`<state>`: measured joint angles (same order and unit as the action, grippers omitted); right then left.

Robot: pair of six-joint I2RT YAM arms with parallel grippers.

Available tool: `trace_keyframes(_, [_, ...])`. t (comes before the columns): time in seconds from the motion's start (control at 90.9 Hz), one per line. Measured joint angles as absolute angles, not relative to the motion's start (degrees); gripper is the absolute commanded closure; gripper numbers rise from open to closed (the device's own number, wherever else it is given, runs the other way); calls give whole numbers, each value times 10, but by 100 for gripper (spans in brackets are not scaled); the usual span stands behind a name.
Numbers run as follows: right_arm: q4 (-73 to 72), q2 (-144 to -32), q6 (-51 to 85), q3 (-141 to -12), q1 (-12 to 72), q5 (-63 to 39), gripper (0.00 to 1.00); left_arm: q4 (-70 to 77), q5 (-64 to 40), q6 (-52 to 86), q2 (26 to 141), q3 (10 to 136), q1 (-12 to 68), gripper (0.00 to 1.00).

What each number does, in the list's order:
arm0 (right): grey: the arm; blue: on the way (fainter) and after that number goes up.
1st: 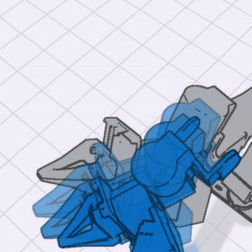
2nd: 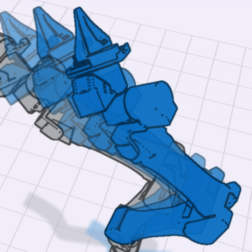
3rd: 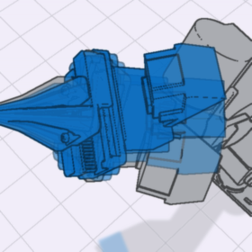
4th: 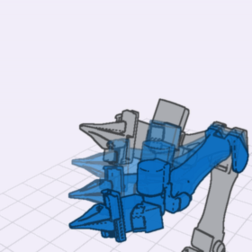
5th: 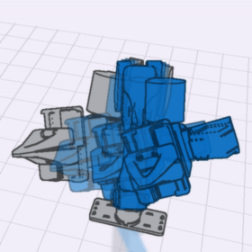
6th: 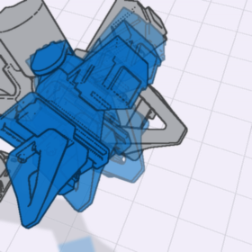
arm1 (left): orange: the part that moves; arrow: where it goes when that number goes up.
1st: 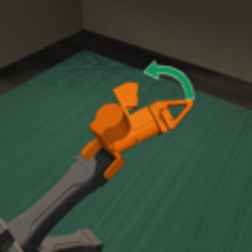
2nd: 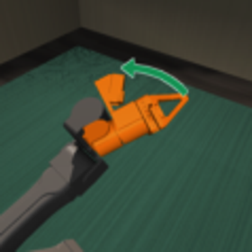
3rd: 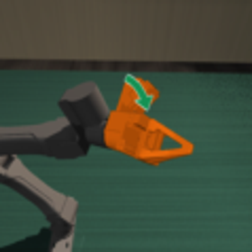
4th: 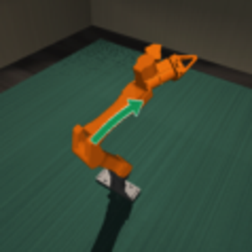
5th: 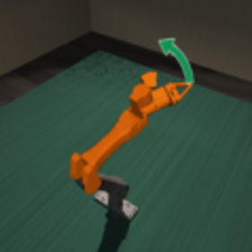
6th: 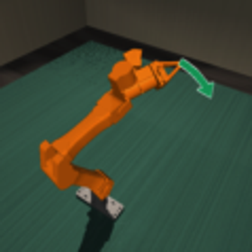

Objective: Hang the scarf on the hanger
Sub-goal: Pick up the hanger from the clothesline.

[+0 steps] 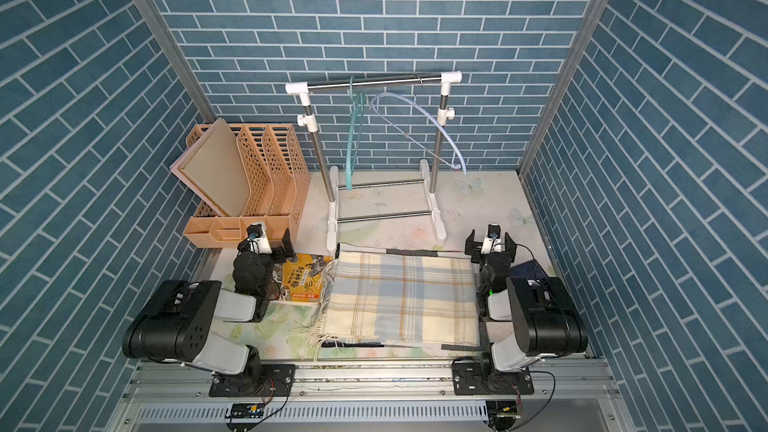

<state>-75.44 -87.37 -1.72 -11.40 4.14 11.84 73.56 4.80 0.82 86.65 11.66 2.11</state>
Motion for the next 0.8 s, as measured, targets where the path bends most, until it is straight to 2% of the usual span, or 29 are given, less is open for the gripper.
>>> trace_keyframes(0.803, [-754, -873, -17, -114, 41, 118, 0, 713, 56, 10, 856, 120, 21, 0])
